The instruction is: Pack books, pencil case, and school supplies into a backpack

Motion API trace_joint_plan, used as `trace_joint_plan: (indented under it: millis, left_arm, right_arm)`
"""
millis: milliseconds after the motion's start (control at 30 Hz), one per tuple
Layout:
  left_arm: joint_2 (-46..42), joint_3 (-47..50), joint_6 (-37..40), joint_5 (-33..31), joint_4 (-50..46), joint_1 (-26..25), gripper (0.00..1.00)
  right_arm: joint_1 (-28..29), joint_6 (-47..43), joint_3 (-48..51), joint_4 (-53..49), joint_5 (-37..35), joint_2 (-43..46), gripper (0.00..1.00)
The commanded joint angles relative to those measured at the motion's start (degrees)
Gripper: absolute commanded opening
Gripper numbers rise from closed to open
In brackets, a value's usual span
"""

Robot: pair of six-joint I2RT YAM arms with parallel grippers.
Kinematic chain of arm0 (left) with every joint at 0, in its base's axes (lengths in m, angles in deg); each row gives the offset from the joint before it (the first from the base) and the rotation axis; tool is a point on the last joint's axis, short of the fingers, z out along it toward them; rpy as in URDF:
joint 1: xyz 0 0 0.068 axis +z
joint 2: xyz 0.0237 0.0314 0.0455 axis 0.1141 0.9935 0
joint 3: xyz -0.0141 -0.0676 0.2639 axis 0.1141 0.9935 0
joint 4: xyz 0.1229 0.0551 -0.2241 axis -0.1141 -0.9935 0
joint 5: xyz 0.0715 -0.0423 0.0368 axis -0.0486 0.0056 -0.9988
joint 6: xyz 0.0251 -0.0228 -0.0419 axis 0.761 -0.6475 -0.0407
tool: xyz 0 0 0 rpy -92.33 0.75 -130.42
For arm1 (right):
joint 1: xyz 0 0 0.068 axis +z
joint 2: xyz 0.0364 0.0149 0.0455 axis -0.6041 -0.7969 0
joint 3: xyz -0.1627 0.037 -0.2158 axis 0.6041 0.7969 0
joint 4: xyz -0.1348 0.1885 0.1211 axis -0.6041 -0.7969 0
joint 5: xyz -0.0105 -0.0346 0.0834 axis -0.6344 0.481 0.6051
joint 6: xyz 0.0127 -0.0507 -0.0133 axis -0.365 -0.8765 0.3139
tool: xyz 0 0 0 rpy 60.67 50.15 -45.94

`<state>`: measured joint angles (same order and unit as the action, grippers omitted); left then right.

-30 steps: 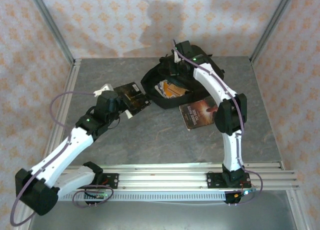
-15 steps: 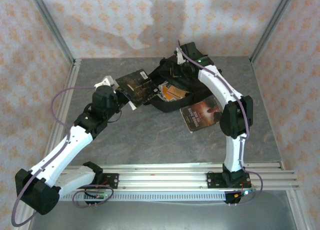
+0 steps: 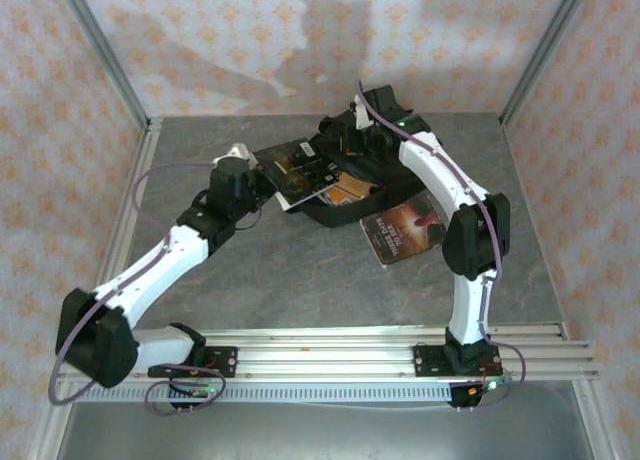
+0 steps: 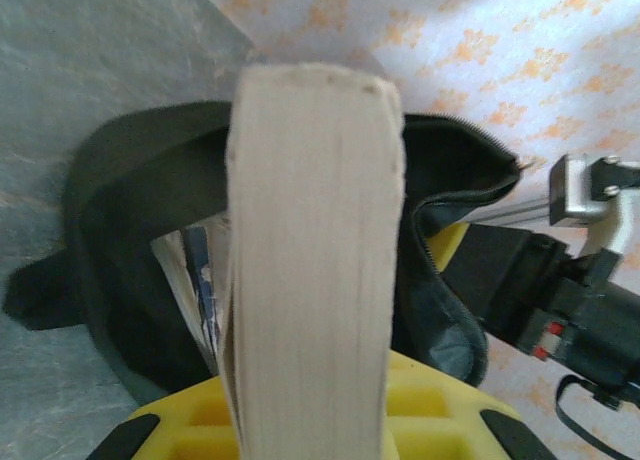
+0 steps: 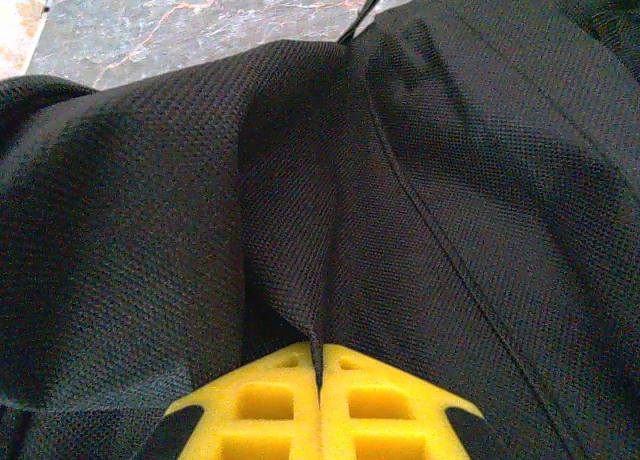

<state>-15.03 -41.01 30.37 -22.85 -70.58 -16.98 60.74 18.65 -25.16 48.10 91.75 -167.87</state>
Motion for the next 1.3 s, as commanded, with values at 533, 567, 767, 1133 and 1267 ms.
trace_joint_plan:
  millis: [533,567,767,1133,1267]
  left_arm:
    - [6.18,-2.41,-7.98,5.38,33.53,-3.62,0.00]
    - [6.41,-2.45,-8.07,5.48,33.50,-3.67,0.00]
    - [7.47,-3.25,-8.21,5.74,33.51,-4.11,0.00]
    - [8.97,-4.82,-8.25,5.72,32.36,-4.77,0.00]
    - [9.53,-5.62,-8.08,6.00,31.42,-4.72,0.00]
  right_arm:
    - [-3.38,7.55,4.47,5.95,3.27,10.92,0.74]
    - [-3.60,7.86,4.43,6.17,3.86,11.20,0.75]
    - [-3.67,7.49,1.93,4.95,11.13,11.08,0.77]
    - [-3.69,2.83,-11.60,-6.34,2.37,1.70,0.83]
    - [-3.67,0.81,-16.27,-8.92,1.79,-3.66,0.68]
